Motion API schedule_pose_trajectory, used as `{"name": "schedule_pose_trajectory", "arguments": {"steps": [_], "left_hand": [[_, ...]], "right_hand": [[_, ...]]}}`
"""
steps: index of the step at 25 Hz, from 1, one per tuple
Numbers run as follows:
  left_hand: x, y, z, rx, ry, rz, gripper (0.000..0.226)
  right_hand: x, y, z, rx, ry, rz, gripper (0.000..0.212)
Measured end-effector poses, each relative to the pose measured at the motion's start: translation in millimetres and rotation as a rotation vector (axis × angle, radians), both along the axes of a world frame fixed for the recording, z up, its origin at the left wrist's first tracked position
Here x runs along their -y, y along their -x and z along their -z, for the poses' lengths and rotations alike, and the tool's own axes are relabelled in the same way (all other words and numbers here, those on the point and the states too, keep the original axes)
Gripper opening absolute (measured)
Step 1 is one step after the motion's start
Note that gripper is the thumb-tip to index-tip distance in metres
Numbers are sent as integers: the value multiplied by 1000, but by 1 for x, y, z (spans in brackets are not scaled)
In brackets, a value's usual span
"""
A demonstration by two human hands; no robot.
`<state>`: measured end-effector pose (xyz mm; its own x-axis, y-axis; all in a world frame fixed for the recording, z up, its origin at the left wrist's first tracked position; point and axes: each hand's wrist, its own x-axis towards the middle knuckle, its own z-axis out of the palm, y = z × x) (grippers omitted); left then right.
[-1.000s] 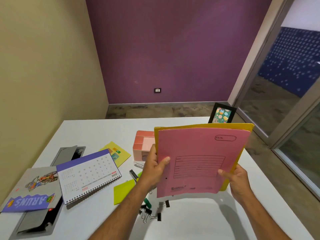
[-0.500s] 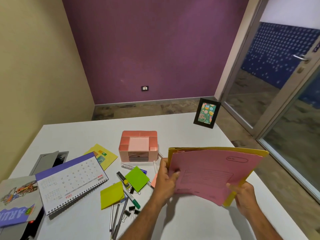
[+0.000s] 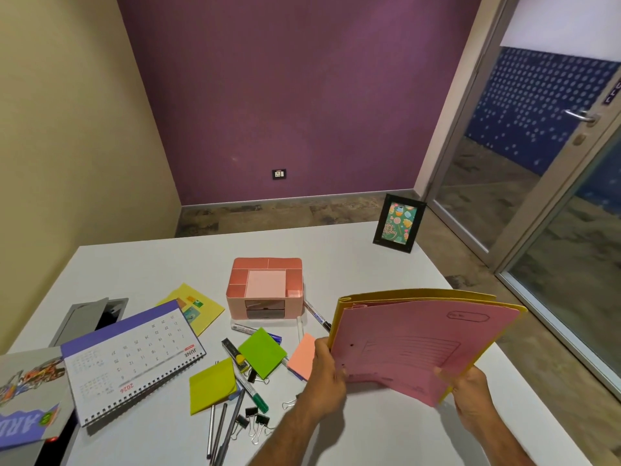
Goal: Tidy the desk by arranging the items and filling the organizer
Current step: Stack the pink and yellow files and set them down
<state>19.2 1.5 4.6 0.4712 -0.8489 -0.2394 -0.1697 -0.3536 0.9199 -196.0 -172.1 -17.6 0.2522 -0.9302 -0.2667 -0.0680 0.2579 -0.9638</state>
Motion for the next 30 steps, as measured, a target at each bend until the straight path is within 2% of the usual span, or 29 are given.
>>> {"name": "schedule_pose_trajectory", "arguments": {"steps": [4,6,7,8,12,18,24,30], "left_hand": [[7,-1,-9,145,-18,-58,36],[17,-2,-14,178,-28,-64,32],[24,-3,-16,194,-34,-65,32],[31,-5,-19,200,-36,-70,31],[66,-23,-30,138,-10,-153,27],[124,-75,-30,24,-5,-293,28],[183,-124,-7,39,-82,-375,22],[228,-158,24,43,-170,-460,23]], "right_hand": [[3,-4,-10,-21,37,-18,31],[13,-6,-21,-36,83,-33,47],[21,-8,-28,-60,93,-42,44],[29,-11,-36,-75,106,-55,33],[79,-33,-54,-240,132,-79,40],[147,-92,-68,-357,122,-146,43],[214,-164,-41,-525,163,-199,42],[262,-222,-6,-627,146,-271,57]]}}
